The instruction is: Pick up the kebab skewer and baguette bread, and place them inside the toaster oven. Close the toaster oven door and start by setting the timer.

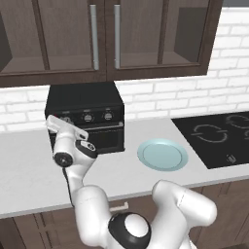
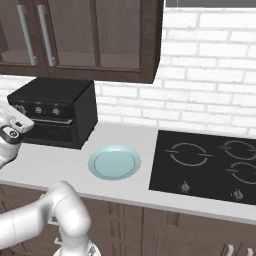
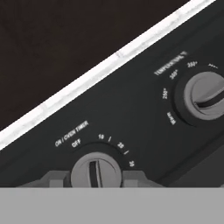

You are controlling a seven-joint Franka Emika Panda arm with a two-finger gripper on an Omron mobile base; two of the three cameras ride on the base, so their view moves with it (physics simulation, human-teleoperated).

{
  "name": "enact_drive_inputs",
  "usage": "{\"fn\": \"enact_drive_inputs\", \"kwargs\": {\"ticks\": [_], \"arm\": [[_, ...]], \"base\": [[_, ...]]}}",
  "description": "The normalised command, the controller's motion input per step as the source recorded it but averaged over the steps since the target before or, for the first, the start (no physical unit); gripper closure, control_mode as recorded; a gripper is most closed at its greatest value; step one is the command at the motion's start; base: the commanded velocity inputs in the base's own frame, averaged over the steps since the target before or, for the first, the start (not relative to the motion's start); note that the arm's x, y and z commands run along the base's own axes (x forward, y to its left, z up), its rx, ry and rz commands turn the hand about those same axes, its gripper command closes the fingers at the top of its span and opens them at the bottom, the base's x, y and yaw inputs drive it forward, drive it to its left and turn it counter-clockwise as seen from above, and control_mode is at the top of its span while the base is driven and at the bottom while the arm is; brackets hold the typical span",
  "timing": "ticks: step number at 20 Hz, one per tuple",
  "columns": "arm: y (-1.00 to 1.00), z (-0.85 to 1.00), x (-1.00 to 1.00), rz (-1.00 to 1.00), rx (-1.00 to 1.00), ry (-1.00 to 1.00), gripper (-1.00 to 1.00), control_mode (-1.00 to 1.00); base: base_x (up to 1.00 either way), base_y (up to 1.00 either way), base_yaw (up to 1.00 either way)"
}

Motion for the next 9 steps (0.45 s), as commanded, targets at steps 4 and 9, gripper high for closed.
{"fn": "enact_drive_inputs", "kwargs": {"ticks": [4,9], "arm": [[0.0,-0.14,-0.1,-0.12,0.18,0.0,1.0,-1.0],[0.0,-0.15,-0.11,-0.12,0.18,0.0,1.0,-1.0]], "base": [[0.0,0.0,0.0],[0.0,0.0,0.0]]}}
